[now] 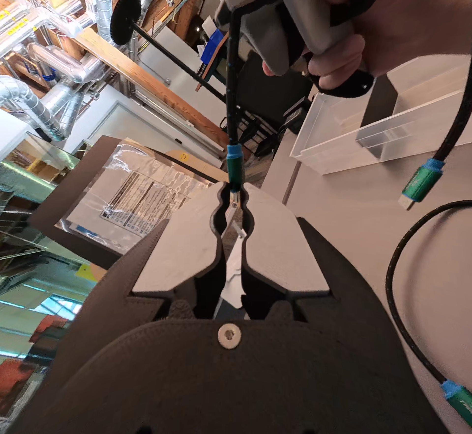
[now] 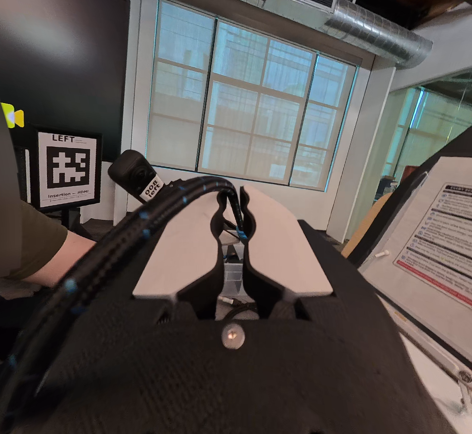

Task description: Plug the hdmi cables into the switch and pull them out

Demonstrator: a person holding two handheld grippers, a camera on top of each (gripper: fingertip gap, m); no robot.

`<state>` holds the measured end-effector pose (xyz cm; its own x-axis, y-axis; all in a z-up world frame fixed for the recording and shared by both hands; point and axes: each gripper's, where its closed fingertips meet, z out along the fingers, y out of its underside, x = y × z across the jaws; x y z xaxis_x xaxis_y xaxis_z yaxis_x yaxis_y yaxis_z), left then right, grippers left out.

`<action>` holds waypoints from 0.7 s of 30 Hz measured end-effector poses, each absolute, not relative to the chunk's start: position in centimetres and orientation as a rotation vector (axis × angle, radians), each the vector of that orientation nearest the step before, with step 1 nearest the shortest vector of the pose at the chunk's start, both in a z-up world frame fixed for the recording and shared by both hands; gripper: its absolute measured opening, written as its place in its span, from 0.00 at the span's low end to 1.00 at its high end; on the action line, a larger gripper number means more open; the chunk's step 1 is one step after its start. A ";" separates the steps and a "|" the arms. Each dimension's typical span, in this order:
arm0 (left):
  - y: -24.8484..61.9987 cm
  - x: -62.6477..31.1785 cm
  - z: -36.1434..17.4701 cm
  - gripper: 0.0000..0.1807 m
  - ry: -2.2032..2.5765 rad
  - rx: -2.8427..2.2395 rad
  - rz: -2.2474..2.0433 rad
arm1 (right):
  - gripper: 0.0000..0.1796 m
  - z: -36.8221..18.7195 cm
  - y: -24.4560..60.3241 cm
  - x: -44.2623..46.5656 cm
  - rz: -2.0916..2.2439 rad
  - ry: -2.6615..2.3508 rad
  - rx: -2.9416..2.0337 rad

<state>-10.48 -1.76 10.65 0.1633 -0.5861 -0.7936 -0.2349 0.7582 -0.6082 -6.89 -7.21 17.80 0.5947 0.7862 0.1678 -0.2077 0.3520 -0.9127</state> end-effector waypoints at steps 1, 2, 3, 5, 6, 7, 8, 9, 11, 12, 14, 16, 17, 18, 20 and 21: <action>-1.6 -10.5 10.7 0.04 1.406 -0.722 -0.269 | 0.08 17.7 -6.9 -6.9 0.717 -0.658 -1.040; -1.3 -10.6 11.0 0.04 1.385 -0.716 -0.245 | 0.11 17.5 -6.5 -6.9 0.723 -0.641 -1.069; -1.0 -10.8 11.3 0.03 1.361 -0.706 -0.201 | 0.13 17.2 -6.0 -6.9 0.730 -0.630 -1.103; -0.3 -11.2 11.9 0.03 1.309 -0.679 -0.082 | 0.15 16.2 -5.0 -7.2 0.730 -0.615 -1.182; -0.1 -11.3 12.0 0.03 1.289 -0.669 -0.039 | 0.17 15.7 -4.5 -7.5 0.726 -0.618 -1.215; 0.1 -11.4 12.2 0.03 1.272 -0.667 -0.007 | 0.17 15.1 -4.0 -7.9 0.716 -0.620 -1.247; 0.1 -11.4 12.2 0.03 1.267 -0.663 0.013 | 0.17 14.4 -3.5 -8.2 0.705 -0.617 -1.280; 0.0 -11.3 12.1 0.00 1.266 -0.652 0.030 | 0.17 13.9 -3.1 -8.7 0.705 -0.617 -1.309; 0.0 -11.4 12.2 0.00 1.258 -0.622 0.085 | 0.18 12.9 -2.5 -9.8 0.737 -0.619 -1.351; 0.0 -11.2 12.0 0.00 1.270 -0.614 0.105 | 0.18 12.6 -2.1 -10.1 0.744 -0.603 -1.371; 0.3 -10.8 10.9 0.00 1.321 -0.645 0.111 | 0.16 11.8 -1.3 -10.4 0.739 -0.563 -1.411; 1.0 -10.5 9.9 0.00 1.352 -0.695 0.114 | 0.15 10.8 -0.4 -9.5 0.660 -0.541 -1.487; 1.1 -10.4 9.3 0.00 1.382 -0.721 0.090 | 0.16 10.7 -0.2 -8.9 0.632 -0.539 -1.499; 1.3 -10.3 8.6 0.00 1.420 -0.764 0.053 | 0.16 10.8 -0.3 -8.4 0.617 -0.529 -1.499; 1.1 -10.1 7.5 0.00 1.487 -0.839 -0.038 | 0.16 11.5 -0.6 -7.4 0.623 -0.504 -1.488; 0.7 -9.9 7.2 0.00 1.514 -0.851 -0.090 | 0.16 11.9 -0.9 -6.9 0.624 -0.496 -1.484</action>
<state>-9.94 0.71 7.18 0.1118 -0.5481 -0.8289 -0.4465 0.7175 -0.5347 -6.88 -0.90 11.94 0.7510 0.6566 -0.0707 -0.0790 -0.0171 -0.9967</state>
